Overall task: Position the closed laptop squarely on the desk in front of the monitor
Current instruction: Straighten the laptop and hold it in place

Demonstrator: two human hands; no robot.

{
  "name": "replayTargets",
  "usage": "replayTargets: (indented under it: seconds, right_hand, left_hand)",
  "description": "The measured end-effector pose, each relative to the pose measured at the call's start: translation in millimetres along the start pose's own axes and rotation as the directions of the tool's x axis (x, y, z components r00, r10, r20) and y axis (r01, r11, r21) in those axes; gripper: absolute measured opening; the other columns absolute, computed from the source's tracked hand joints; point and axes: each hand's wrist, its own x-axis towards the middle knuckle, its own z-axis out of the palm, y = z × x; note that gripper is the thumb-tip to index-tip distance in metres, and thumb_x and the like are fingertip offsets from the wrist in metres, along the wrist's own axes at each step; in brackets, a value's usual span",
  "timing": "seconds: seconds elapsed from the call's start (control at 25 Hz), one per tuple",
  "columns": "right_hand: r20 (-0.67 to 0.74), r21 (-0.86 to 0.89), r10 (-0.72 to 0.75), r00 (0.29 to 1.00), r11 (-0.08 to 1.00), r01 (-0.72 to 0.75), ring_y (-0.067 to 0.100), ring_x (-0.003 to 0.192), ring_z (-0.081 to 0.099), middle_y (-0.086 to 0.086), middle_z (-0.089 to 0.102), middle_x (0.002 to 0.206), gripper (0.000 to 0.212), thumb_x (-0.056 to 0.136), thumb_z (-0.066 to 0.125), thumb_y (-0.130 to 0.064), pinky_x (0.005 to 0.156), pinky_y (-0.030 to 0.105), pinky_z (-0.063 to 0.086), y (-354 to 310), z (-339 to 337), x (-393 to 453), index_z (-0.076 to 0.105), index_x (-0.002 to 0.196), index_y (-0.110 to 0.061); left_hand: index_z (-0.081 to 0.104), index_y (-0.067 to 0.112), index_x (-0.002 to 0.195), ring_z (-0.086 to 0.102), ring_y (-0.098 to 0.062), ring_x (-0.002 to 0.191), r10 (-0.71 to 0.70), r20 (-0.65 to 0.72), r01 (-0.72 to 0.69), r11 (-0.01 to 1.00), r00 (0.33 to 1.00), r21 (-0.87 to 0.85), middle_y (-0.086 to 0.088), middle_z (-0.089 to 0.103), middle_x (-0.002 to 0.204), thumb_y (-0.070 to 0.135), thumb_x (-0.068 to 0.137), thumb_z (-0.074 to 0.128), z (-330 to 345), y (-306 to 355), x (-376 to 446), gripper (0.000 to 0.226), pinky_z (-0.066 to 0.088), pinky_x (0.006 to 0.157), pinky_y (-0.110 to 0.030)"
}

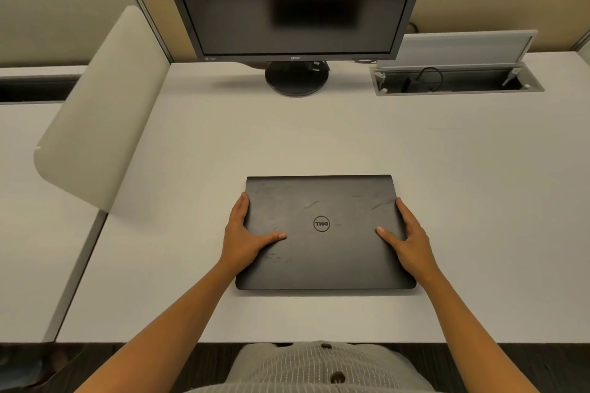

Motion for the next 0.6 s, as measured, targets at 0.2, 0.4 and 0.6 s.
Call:
replayTargets:
  seconds: [0.2, 0.4, 0.6]
  right_hand:
    - [0.021, -0.021, -0.015, 1.0, 1.0, 0.016, 0.02, 0.147, 0.037, -0.006, 0.034, 0.163, 0.082, 0.091, 0.071, -0.033, 0.12, 0.047, 0.035, 1.0, -2.4, 1.2, 0.026, 0.159, -0.031]
    - [0.017, -0.031, -0.027, 0.999, 0.999, 0.027, 0.022, 0.147, 0.037, -0.004, 0.034, 0.163, 0.081, 0.092, 0.07, -0.03, 0.119, 0.044, 0.035, -0.5, -1.1, 1.4, 0.026, 0.16, -0.029]
    - [0.003, -0.04, -0.034, 0.999, 0.999, 0.034, 0.022, 0.148, 0.036, -0.003, 0.033, 0.163, 0.079, 0.093, 0.069, -0.029, 0.119, 0.04, 0.033, -1.6, 0.2, -1.7, 0.026, 0.16, -0.027]
  left_hand:
    - [0.023, 0.021, 0.159, 0.027, -0.011, 0.15, 0.012, -0.003, -0.012, 1.0, 1.0, 0.014, 0.008, 0.025, 0.165, 0.043, 0.056, 0.097, 0.5, 0.1, -0.4, 0.128, 0.024, 0.12, -0.028]
    - [0.023, 0.021, 0.159, 0.026, -0.01, 0.15, 0.008, -0.005, -0.008, 1.0, 1.0, 0.01, 0.008, 0.025, 0.165, 0.042, 0.056, 0.097, 0.2, -0.1, -1.6, 0.129, 0.024, 0.122, -0.03]
    - [0.016, 0.022, 0.161, 0.02, -0.008, 0.151, 0.046, 0.01, -0.047, 0.997, 0.999, 0.064, 0.009, 0.017, 0.167, 0.048, 0.064, 0.092, 0.9, 0.3, -3.1, 0.126, 0.02, 0.121, -0.027]
